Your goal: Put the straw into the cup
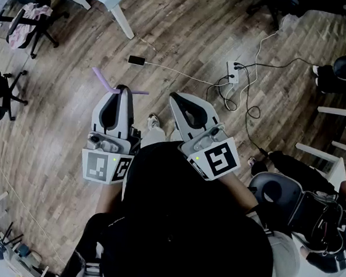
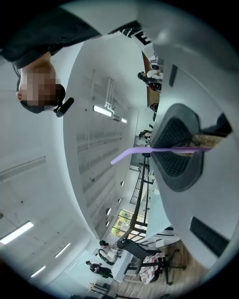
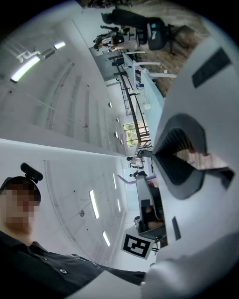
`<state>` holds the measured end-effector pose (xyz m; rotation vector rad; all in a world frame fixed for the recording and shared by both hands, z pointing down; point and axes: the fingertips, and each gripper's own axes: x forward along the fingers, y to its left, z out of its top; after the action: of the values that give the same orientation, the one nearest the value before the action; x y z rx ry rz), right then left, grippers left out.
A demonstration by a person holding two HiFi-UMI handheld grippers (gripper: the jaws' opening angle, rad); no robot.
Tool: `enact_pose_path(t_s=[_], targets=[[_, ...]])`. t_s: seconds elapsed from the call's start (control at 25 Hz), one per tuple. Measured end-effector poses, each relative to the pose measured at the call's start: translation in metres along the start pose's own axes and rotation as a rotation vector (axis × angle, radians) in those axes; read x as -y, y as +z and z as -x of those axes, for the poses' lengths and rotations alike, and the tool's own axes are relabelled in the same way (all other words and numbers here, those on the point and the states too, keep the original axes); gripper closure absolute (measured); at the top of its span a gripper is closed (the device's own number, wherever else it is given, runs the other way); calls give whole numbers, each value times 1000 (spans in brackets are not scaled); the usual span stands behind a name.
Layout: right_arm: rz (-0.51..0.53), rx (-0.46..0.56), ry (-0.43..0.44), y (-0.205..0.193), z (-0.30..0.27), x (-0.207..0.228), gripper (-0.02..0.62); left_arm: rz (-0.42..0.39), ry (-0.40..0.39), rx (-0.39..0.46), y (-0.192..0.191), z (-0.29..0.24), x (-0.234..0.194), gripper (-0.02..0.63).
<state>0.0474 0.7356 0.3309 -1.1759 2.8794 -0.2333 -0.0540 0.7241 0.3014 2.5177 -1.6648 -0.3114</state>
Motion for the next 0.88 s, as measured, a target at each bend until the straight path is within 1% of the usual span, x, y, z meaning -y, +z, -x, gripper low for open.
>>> enact_pose_path(t_s=[0.16,0.4,0.68,0.88], targets=[[-9,-2,-24,1,-4,2,588,6,-6,-9,0,3,-5,575],[-4,-10,-24,2,-6,6,588,6,-5,-11,2,0,-5,575],[-5,-13,-30,2,0,24,588,0,-18,-16,-3,-15,8,575],[-45,17,-31,7,16,43,588,-10,-26,-14,-7,-25,27,575]])
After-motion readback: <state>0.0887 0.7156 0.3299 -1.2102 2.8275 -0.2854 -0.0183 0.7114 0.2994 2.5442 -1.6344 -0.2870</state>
